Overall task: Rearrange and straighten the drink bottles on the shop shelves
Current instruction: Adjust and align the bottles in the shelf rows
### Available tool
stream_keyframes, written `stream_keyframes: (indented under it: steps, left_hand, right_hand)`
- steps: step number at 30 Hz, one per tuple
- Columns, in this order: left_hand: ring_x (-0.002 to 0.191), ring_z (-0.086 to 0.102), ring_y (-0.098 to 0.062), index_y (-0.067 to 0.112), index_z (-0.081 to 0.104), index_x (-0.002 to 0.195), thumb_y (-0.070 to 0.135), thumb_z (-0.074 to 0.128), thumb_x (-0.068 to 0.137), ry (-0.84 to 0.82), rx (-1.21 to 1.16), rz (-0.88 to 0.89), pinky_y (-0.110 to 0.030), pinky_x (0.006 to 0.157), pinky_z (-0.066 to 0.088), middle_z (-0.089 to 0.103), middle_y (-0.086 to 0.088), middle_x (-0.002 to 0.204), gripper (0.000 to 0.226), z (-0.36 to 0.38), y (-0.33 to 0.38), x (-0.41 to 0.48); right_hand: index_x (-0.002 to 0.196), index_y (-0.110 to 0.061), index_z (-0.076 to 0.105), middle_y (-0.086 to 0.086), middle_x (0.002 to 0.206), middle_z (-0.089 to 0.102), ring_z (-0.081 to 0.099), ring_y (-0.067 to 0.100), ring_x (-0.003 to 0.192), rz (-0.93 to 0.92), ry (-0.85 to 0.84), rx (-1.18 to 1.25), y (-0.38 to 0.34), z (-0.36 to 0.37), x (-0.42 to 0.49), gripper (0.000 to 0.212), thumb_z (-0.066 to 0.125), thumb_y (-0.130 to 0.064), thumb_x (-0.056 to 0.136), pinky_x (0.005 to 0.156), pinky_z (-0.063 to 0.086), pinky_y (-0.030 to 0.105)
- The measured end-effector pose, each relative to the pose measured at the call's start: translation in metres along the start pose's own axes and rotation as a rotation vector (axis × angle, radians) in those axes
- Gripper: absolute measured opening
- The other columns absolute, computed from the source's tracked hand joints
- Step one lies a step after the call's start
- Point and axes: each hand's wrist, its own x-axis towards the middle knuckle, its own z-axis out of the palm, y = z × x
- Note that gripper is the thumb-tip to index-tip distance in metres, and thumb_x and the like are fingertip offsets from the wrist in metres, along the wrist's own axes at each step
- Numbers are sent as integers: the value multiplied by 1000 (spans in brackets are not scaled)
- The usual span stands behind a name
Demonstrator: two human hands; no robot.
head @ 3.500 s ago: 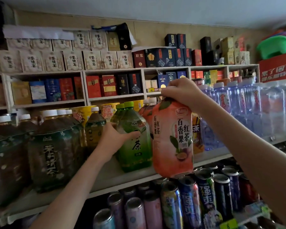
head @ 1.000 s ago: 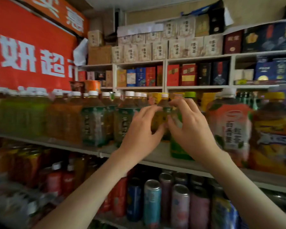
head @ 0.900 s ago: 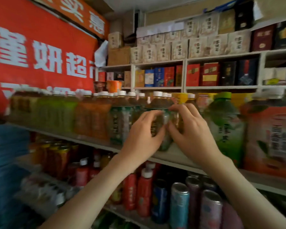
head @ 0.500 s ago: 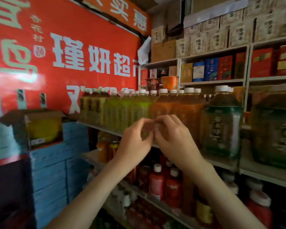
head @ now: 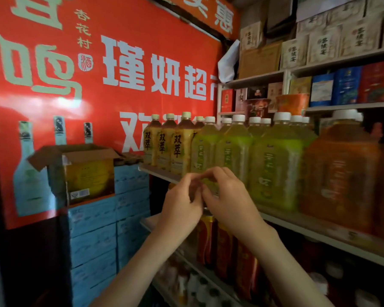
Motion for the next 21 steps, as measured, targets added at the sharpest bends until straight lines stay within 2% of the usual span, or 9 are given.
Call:
stream_keyframes:
  steps: [6,8,11,14,17,21]
  left_hand:
    - [92,58,6,33,55,106,17,55,92,17,42,30,-7,76,45,61,19,96,21,-11,-76,67]
    - [93,57,6,31,53,108,16,57,91,36,38,48,-5,77,44,60,20,98,23,-20,-97,88]
    - [94,57,8,27,49,116,14,61,88,90,-13,50,-4,75,44,59,19,100,32,-35,-134,120]
    - [97,56,5,25,47,121,20,65,85,94,-23,72,-8,78,46,59,16,104,40,-48,-171,154]
    - [106,56,-1,22,51,125,25,63,85,115,63,255,-20,90,47,59,12,115,42,-63,-208,194]
    - [118,50,-8,22,54,124,26,54,87,113,115,514,-32,99,43,55,12,121,37,-91,-242,262]
  right_hand:
    - [113,-15,56,-3,109,53,55,13,99,9,31,37,24,76,70,24,54,-16,89,81,43,20]
    - [119,-15,54,-3,113,52,52,9,99,2,36,41,26,98,95,29,54,-18,90,79,41,12]
    - [122,-17,53,-7,116,50,44,-1,94,-30,40,32,24,130,126,31,54,-20,91,70,34,0]
    - [120,-18,53,-8,115,51,46,-1,95,-56,86,-15,27,156,153,30,55,-21,91,75,38,5]
    - [114,-16,57,-6,107,53,51,4,93,-68,195,-57,30,167,178,24,57,-16,90,81,42,15]
    - [112,-18,58,-12,105,54,52,-2,94,-71,333,-183,14,170,212,22,55,-14,91,79,48,11]
